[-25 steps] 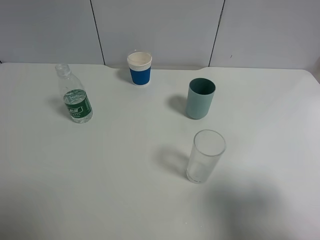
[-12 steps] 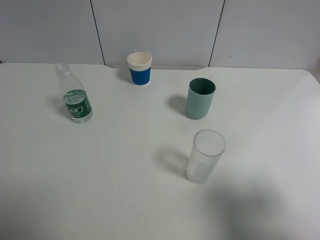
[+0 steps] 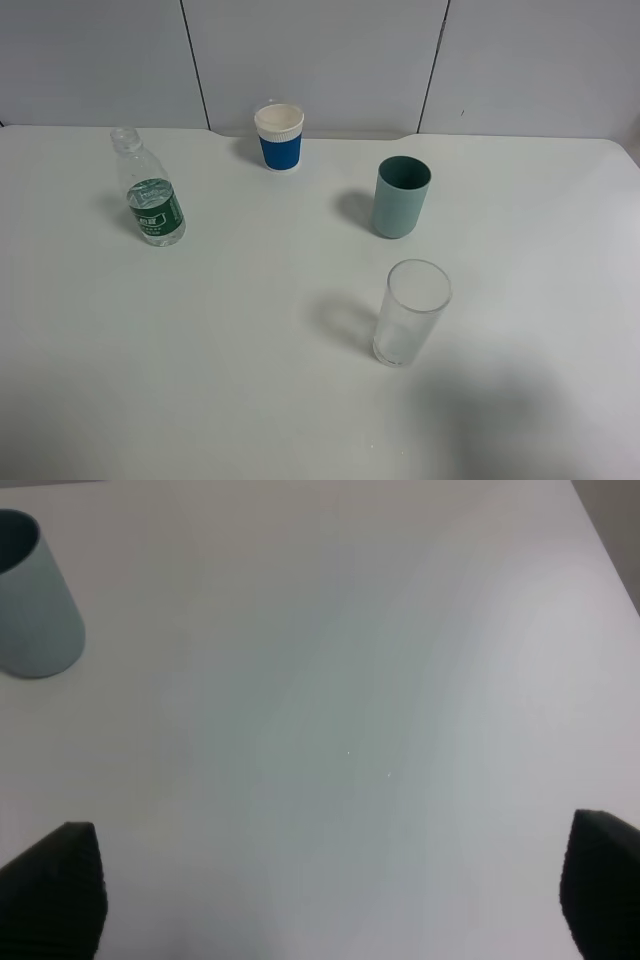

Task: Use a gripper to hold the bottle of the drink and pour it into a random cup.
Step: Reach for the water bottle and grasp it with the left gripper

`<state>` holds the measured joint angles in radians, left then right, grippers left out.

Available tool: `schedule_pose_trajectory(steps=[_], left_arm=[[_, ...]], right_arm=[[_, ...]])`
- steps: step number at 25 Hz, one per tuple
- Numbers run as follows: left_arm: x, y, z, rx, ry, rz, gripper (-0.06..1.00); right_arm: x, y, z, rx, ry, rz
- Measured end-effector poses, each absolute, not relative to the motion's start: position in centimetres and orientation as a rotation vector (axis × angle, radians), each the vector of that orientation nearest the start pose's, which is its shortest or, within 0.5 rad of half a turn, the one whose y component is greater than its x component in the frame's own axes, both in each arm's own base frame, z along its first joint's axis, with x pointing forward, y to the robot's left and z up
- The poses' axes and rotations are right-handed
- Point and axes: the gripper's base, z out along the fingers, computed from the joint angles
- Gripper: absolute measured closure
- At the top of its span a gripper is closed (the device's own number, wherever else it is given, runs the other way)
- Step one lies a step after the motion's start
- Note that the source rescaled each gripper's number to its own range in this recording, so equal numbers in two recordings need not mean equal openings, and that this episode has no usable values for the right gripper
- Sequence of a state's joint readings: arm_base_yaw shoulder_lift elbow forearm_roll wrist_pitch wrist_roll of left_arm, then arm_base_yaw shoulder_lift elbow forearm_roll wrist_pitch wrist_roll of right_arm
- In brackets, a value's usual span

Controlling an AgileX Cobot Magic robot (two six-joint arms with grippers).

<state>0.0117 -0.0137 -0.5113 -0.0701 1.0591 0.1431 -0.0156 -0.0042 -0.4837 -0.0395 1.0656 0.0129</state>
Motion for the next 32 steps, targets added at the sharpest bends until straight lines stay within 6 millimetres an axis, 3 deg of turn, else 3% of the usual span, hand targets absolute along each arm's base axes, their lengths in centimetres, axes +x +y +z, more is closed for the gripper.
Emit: schedule_pose_trajectory(steps=[7,11,19,26,32], left_arm=[[-0.8,-0.6,28.1,0.137,2.014,0.015,-0.06],[0.2,-0.5,28.7,0.135,2.034,0.013,-0.06],[4.5,-0.4,29.8,0.152,2.086,0.027,-0.06],[8.4,-0.3,29.4,0.301,2.151,0.106,-0.06],[10.5,-0.3,28.9,0.366,2.189,0.134,-0.06]], right_arm=[[-0.4,-0.3,27.2,0.031,2.061,-0.049],[-0.4,-0.3,27.2,0.031,2.061,-0.049],[-0.4,-0.3,27.2,0.031,2.061,-0.049],[-0.4,-0.3,27.2,0.031,2.061,-0.049],[-0.4,-0.3,27.2,0.031,2.061,-0.049]])
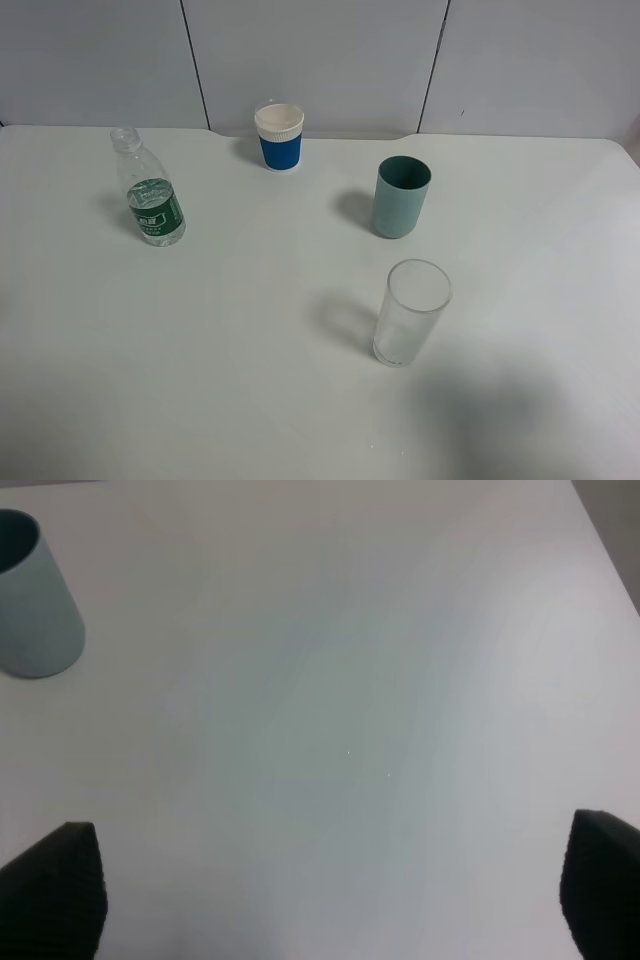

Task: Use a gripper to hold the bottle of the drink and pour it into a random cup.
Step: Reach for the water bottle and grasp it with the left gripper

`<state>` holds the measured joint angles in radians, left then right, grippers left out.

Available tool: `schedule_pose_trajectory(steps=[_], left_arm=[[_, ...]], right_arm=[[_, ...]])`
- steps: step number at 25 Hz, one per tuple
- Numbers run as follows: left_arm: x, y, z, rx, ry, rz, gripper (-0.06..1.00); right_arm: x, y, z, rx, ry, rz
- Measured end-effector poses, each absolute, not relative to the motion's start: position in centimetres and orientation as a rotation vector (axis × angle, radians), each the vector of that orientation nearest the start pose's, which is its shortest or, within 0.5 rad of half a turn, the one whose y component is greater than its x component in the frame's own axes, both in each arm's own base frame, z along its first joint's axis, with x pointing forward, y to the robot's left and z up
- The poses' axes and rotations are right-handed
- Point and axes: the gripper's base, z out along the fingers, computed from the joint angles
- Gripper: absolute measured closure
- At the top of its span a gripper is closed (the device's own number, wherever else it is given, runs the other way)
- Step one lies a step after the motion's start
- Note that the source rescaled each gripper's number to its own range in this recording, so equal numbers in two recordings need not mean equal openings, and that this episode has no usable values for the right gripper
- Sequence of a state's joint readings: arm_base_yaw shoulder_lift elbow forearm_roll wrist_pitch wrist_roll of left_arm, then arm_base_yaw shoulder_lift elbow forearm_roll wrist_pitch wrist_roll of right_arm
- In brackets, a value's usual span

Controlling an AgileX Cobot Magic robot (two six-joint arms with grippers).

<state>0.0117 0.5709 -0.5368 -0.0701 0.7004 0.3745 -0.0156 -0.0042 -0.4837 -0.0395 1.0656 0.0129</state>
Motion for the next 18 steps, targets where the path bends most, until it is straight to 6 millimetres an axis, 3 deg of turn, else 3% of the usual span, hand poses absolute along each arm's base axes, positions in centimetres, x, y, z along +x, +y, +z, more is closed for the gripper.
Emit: schedule_pose_trajectory(steps=[18], left_arm=[[16.4,-0.1,26.5,0.485,2.242,0.195,-0.06]], right_arm=[[-0.4,-0.3,27.2,0.031,2.061,-0.049]])
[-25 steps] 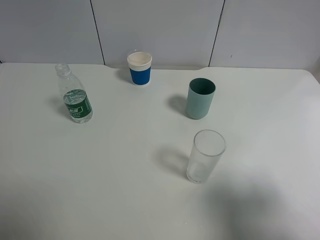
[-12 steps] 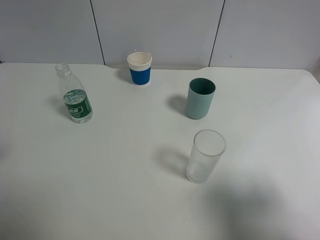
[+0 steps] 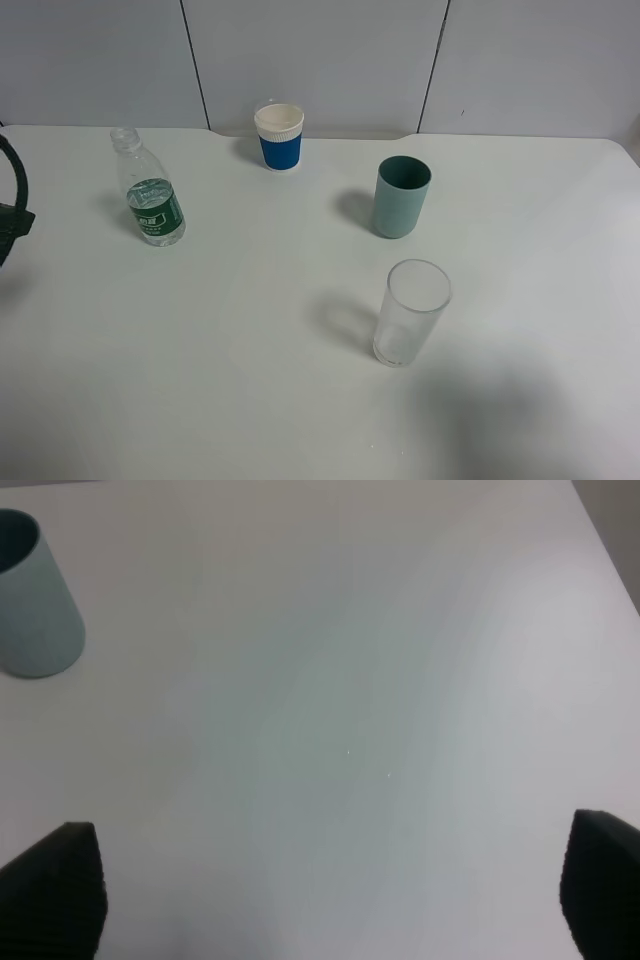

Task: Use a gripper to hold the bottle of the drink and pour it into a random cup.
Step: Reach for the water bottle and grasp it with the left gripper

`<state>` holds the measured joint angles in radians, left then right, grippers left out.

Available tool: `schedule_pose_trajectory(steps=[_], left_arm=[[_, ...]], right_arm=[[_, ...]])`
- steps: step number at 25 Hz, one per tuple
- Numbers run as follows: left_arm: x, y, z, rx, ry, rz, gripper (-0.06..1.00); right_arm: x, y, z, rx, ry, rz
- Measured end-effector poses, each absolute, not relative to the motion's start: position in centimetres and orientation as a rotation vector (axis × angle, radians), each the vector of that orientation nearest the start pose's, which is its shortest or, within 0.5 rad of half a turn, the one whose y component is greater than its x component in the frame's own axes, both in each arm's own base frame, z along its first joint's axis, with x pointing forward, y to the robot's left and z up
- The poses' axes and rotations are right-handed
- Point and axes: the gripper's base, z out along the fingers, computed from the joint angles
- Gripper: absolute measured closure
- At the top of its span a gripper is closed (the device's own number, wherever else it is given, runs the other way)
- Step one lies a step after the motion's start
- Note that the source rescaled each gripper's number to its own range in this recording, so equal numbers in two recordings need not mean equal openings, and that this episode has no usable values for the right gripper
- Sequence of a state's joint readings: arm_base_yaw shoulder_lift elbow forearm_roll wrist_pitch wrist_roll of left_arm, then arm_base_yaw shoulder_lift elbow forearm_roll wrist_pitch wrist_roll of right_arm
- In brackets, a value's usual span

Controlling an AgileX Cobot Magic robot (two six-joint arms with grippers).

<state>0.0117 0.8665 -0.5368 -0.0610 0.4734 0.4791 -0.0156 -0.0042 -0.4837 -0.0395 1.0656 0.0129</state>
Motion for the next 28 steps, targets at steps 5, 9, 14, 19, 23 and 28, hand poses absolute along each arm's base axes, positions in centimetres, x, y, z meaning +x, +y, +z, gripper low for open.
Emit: schedule_pose_trajectory(steps=[5,9,14,19,23,28], left_arm=[[18.4,0.0,25.1,0.518,2.263,0.209,-0.06],[19.3,0.0,24.4,0.528,2.268,0.213,-0.06],[21.1,-1.4,23.2,0.659,2.212,0.219,-0.06],[22.7,-2.6,21.8,0.752,2.171,0.222,-0.06],[24.0,-3.2,20.7,0.79,2.13,0.238,-0.06],[24.3,-3.2,18.9,0.795,2.072,0.257,-0.06]], right_arm=[[-0.4,-0.3,27.2,0.031,2.061,-0.049],[-0.4,-0.3,27.2,0.031,2.061,-0.049],[-0.4,-0.3,27.2,0.031,2.061,-0.049],[-0.4,-0.3,27.2,0.031,2.061,-0.049],[-0.4,-0.3,27.2,0.031,2.061,-0.049],[-0.4,-0.3,27.2,0.031,2.061,-0.049]])
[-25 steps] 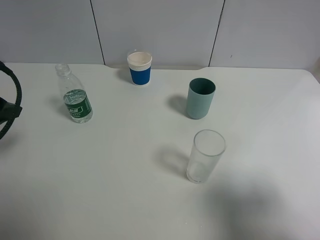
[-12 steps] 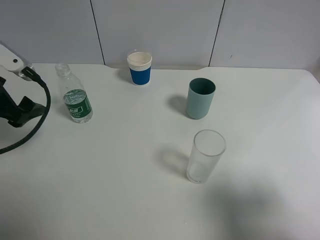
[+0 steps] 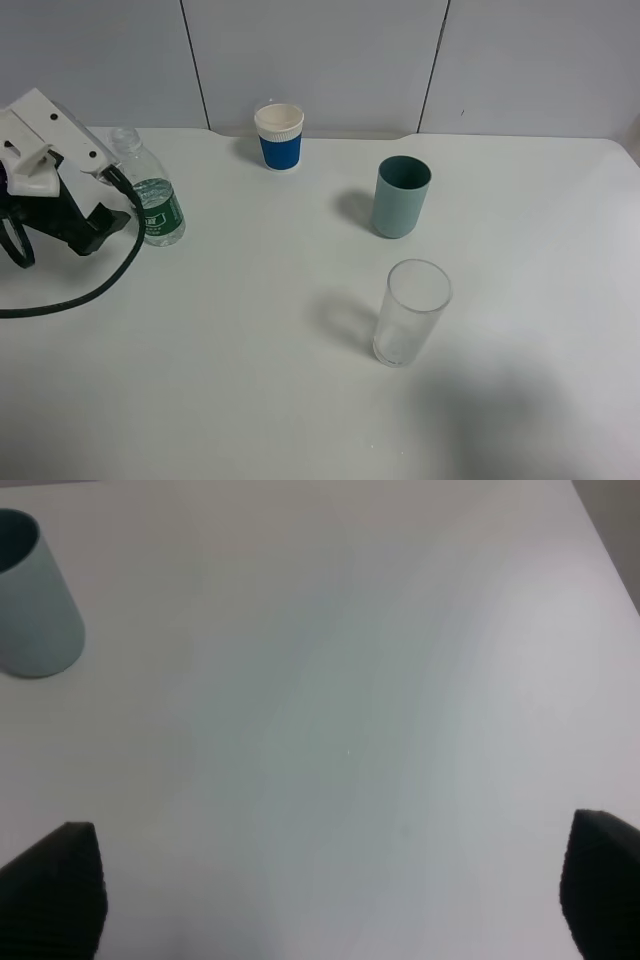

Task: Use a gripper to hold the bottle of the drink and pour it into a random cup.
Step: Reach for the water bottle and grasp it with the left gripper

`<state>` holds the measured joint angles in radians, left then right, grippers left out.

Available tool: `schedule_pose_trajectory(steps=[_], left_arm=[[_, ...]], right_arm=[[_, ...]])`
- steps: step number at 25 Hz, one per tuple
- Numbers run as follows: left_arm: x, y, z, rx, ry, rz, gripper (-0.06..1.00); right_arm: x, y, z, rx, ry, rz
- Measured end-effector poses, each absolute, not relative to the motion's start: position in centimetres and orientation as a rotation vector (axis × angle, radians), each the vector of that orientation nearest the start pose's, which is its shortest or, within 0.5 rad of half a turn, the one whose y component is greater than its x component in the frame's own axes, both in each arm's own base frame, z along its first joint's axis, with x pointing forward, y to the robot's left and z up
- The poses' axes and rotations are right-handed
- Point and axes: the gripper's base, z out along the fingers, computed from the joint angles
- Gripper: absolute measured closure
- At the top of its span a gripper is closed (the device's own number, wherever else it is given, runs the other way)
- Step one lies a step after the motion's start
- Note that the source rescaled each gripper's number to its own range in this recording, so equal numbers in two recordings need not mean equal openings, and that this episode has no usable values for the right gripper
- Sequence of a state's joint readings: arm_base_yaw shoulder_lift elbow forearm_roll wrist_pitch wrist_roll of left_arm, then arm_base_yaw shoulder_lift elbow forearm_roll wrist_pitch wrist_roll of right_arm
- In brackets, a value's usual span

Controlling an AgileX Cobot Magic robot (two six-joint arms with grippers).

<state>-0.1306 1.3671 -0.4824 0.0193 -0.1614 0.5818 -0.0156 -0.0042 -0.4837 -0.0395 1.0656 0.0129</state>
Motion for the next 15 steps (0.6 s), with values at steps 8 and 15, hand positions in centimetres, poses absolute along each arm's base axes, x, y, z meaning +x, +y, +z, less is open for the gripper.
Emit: schedule_pose_trajectory(steps=[8,15], left_arm=[[24.0,-3.3,16.7,0.725,2.019,0.233,-0.06],[24.8,-3.8,15.0,0.634,2.028,0.121,-0.06]], right_arm=[[-0.4,-0.3,27.2,0.031,2.061,-0.049],[-0.4,-0.3,27.2,0.031,2.061,-0.049]])
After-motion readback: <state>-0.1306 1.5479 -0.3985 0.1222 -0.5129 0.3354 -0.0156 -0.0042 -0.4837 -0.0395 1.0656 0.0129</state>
